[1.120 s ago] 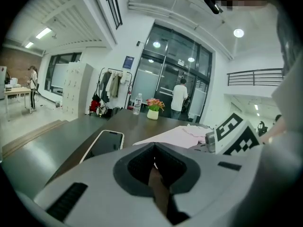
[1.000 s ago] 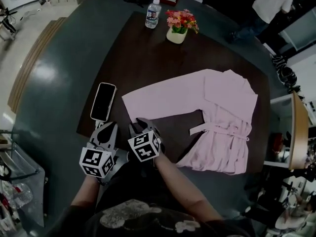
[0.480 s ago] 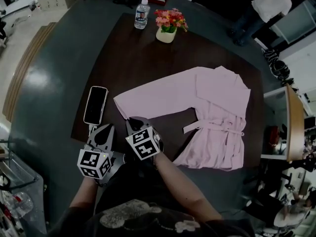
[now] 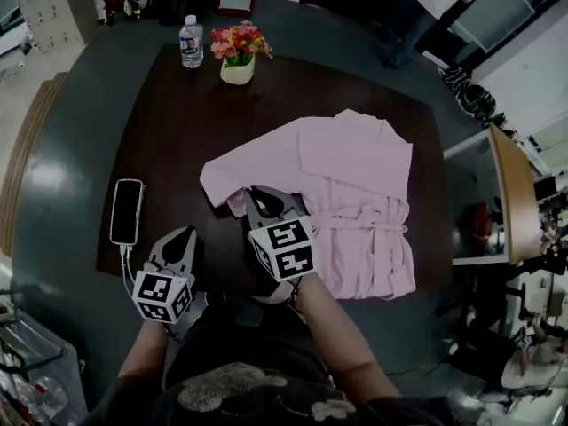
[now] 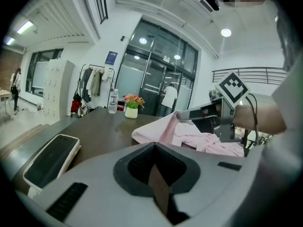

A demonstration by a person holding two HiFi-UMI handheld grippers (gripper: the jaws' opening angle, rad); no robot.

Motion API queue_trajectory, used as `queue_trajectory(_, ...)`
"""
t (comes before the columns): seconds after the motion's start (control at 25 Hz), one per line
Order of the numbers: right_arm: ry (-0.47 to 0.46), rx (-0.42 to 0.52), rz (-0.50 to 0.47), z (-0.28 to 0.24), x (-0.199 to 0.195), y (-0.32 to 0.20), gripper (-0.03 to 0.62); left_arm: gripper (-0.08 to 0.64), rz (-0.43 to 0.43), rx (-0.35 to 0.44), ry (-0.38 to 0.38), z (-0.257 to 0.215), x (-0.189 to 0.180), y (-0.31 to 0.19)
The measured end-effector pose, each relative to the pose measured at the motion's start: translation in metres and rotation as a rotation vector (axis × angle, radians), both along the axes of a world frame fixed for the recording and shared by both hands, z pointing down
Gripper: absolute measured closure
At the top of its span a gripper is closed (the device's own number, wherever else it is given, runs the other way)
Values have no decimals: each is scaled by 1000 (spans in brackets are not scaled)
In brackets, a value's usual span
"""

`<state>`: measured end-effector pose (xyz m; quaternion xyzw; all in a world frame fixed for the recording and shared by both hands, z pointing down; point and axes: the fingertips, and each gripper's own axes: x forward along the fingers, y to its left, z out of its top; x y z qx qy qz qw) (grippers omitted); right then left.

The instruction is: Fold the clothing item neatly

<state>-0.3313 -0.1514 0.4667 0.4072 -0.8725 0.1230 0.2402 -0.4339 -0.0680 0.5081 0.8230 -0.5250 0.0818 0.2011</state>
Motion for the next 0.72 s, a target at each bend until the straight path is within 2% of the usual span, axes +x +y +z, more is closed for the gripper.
queue_trajectory(0.24, -97, 30, 181, -28, 139, -34, 584, 551, 5, 24, -11, -24, 80, -13)
queue_trajectory(0.44, -102, -7, 290, -13, 244, -47, 584, 550, 14, 35, -34, -33, 139, -22)
queue_trajectory(0.6, -106, -93, 317, 21, 304, -51, 584, 551, -11, 14, -29, -29, 183, -30)
queue_trajectory(0.72, -157, -170, 326, 48, 329, -42, 584, 551, -43, -13, 0, -26, 211, -26)
